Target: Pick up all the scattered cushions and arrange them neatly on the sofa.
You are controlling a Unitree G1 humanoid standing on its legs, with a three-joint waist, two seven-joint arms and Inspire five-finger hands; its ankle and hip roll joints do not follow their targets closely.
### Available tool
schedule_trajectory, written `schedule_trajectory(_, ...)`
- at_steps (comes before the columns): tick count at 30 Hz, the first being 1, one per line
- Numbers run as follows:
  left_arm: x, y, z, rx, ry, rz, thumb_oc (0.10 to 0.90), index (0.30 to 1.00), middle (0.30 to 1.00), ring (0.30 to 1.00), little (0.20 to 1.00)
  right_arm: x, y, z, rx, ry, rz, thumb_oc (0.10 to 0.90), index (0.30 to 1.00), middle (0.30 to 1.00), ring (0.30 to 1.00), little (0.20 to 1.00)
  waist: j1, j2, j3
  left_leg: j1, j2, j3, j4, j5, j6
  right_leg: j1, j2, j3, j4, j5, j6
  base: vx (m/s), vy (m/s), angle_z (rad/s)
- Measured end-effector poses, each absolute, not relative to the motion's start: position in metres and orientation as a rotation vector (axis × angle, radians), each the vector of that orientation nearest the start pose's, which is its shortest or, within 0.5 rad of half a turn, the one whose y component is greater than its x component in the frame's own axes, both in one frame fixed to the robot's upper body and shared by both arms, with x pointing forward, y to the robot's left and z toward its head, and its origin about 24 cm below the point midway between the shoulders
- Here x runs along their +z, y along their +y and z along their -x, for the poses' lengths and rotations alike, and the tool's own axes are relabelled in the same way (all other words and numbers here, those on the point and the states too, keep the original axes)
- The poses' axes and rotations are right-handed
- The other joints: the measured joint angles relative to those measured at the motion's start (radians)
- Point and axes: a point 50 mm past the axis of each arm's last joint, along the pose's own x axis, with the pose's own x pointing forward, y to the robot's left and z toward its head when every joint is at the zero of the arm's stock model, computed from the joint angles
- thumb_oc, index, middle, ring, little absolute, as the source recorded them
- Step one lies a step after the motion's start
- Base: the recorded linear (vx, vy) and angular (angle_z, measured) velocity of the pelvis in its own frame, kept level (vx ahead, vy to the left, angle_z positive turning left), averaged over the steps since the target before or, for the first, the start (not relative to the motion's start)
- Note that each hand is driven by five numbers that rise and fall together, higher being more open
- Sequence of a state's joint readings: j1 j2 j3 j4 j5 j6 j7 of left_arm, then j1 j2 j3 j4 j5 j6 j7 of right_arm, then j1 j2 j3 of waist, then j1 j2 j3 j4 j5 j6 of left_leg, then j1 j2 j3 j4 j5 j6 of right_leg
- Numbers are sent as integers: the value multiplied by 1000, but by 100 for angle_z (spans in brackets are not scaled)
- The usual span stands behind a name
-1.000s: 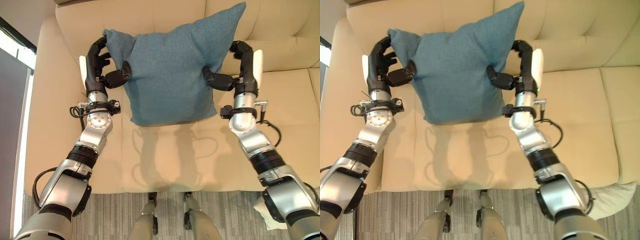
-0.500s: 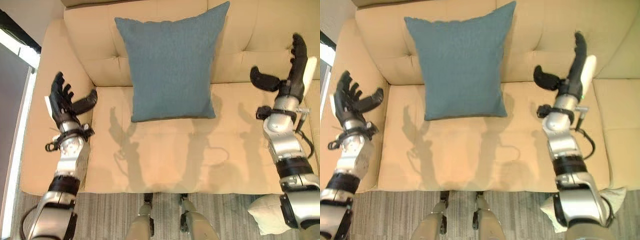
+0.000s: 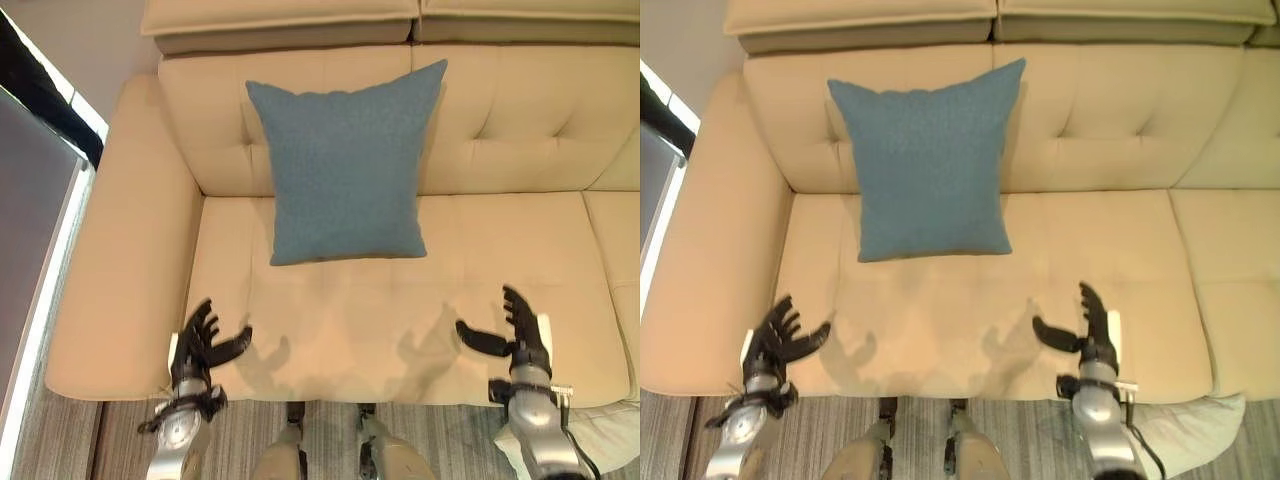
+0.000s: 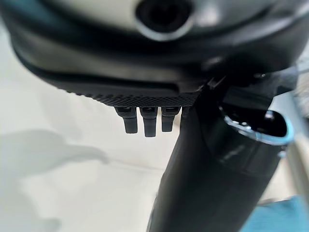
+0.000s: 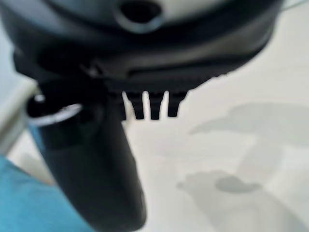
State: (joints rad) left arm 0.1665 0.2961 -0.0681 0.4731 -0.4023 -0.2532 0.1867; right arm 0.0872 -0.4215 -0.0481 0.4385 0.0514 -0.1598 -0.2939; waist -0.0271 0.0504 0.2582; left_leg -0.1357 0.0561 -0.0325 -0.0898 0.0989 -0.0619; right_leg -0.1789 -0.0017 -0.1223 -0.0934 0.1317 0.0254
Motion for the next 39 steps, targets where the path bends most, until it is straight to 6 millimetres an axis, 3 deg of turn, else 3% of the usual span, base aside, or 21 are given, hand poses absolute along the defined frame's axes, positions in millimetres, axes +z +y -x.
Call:
schedule_trajectory(2, -93, 243, -148, 352, 570, -8, 800, 900, 900, 900, 900, -47, -290, -188, -385, 416, 414, 800, 900, 900, 900, 900, -10, -1, -8, 23, 3, 18, 0, -14, 10, 15, -1, 19, 0, 0, 0, -28, -17, -21)
schedule_trajectory(6, -116, 234, -122, 342, 716, -22, 800, 900, 900, 900, 900, -68, -284, -171, -339, 524, 413, 800, 900, 900, 900, 900, -13, -7, -18, 50, 2, 34, 0, -11, 14, 33, -1, 40, 0, 5, 0, -30, -53, -15)
schedule_trajectory(9, -135, 220, -101, 295, 847, -55, 800, 900, 900, 900, 900, -92, -273, -152, -270, 642, 408, 800, 900, 900, 900, 900, -14, -10, -70, 80, 6, 37, 0, -14, 15, 71, 5, 44, 0, -4, 1, -78, -73, -4)
schedule_trajectory(12, -139, 218, -100, 262, 872, -99, 800, 900, 900, 900, 900, -101, -268, -145, -230, 688, 417, 800, 900, 900, 900, 900, -13, -16, -94, 79, 12, 23, 9, -12, 9, 81, 15, 41, 0, -7, 2, -179, -73, 13)
schedule_trajectory(16, -139, 218, -116, 242, 862, -123, 800, 900, 900, 900, 900, -106, -270, -147, -231, 726, 429, 800, 900, 900, 900, 900, -12, -22, -94, 38, 8, 5, 76, -1, -12, 78, 12, 43, 0, -12, -10, -250, -10, 22)
schedule_trajectory(17, -136, 218, -125, 235, 843, -134, 800, 900, 900, 900, 900, -106, -271, -152, -232, 729, 435, 800, 900, 900, 900, 900, -10, -42, -86, 25, -7, -6, 81, 36, -68, 70, -7, 42, -1, 2, -38, -112, 24, 14)
schedule_trajectory(18, -135, 218, -130, 233, 833, -137, 800, 900, 900, 900, 900, -106, -271, -156, -231, 728, 440, 800, 900, 900, 900, 900, -8, -62, -81, 22, -25, -9, 91, 51, -96, 59, -29, 41, -8, 12, -56, -195, 73, -9)
schedule_trajectory(19, -135, 218, -135, 229, 835, -144, 800, 900, 900, 900, 900, -102, -269, -165, -219, 707, 449, 800, 900, 900, 900, 900, -6, -100, -68, 1, -75, -18, 259, -49, -52, 65, -73, 45, -7, 24, -75, -79, 50, -34)
schedule_trajectory(20, -136, 218, -133, 230, 844, -145, 800, 900, 900, 900, 900, -101, -267, -168, -207, 694, 455, 800, 900, 900, 900, 900, -12, -112, -72, 8, -94, -21, 348, -105, -37, 66, -87, 46, -7, 26, -78, -135, 87, -44)
schedule_trajectory(22, -138, 214, -129, 227, 854, -135, 800, 900, 900, 900, 900, -102, -268, -165, -211, 701, 456, 800, 900, 900, 900, 900, -29, -104, -92, 66, -108, -73, 472, -205, -15, 71, -86, 42, -6, 37, -72, -166, 120, -24)
schedule_trajectory(23, -138, 214, -130, 228, 851, -134, 800, 900, 900, 900, 900, -103, -268, -164, -211, 711, 458, 800, 900, 900, 900, 900, -40, -97, -99, 90, -112, -93, 464, -235, -11, 69, -81, 42, -3, 51, -62, -276, 169, -5)
schedule_trajectory(25, -135, 212, -139, 220, 823, -133, 800, 900, 900, 900, 900, -106, -270, -157, -216, 737, 463, 800, 900, 900, 900, 900, -57, -74, -115, 148, -92, -116, 333, -272, 14, 40, -63, 45, 0, 71, -46, -258, 139, 9)
schedule_trajectory(27, -132, 211, -146, 217, 804, -135, 800, 900, 900, 900, 900, -110, -271, -154, -212, 772, 471, 800, 900, 900, 900, 900, -59, -66, -118, 184, -84, -115, 221, -274, 32, 19, -55, 48, 1, 87, -28, -292, 159, 1)
schedule_trajectory(28, -132, 213, -150, 217, 804, -149, 800, 900, 900, 900, 900, -118, -266, -148, -205, 821, 466, 800, 900, 900, 900, 900, -57, -107, -117, 194, -118, -111, 167, -243, 58, -7, -81, 72, 2, 111, -2, -296, 142, -16)
schedule_trajectory(30, -135, 214, -146, 221, 829, -158, 800, 900, 900, 900, 900, -125, -260, -143, -196, 859, 457, 800, 900, 900, 900, 900, -48, -141, -120, 193, -158, -95, 164, -223, 78, -26, -113, 104, 4, 130, 24, -249, 103, -31)
schedule_trajectory(31, -139, 214, -139, 216, 862, -172, 800, 900, 900, 900, 900, -128, -256, -143, -189, 878, 453, 800, 900, 900, 900, 900, -42, -151, -117, 175, -177, -67, 174, -210, 99, -51, -140, 109, 15, 89, 70, -114, 30, -40)
schedule_trajectory(33, -141, 216, -133, 226, 879, -176, 800, 900, 900, 900, 900, -130, -252, -141, -183, 885, 445, 800, 900, 900, 900, 900, -41, -133, -105, 162, -170, -47, 162, -190, 117, -79, -145, 95, 50, 30, 152, -314, 60, -33)
schedule_trajectory(35, -142, 225, -125, 247, 902, -196, 800, 900, 900, 900, 900, -136, -246, -136, -170, 926, 435, 800, 900, 900, 900, 900, -34, -129, -94, 156, -170, -24, 154, -165, 143, -90, -152, 32, 120, -16, 156, -373, 78, -22)
schedule_trajectory(36, -144, 227, -122, 253, 920, -201, 800, 900, 900, 900, 900, -137, -246, -134, -166, 941, 440, 800, 900, 900, 900, 900, -13, -109, -78, 168, -149, -10, 129, -144, 143, -110, -146, 7, 191, -36, 154, -259, 58, -20)
schedule_trajectory(37, -145, 229, -118, 256, 929, -209, 800, 900, 900, 900, 900, -138, -247, -133, -167, 949, 443, 800, 900, 900, 900, 900, -10, -79, -67, 166, -122, -9, 114, -127, 152, -127, -127, 7, 331, -95, 149, -132, 29, -16)
schedule_trajectory(39, -145, 234, -113, 262, 944, -224, 800, 900, 900, 900, 900, -138, -248, -133, -168, 953, 443, 800, 900, 900, 900, 900, 8, -68, -62, 173, -106, -13, 85, -100, 141, -92, -107, 29, 477, -184, 148, -36, 5, -5)
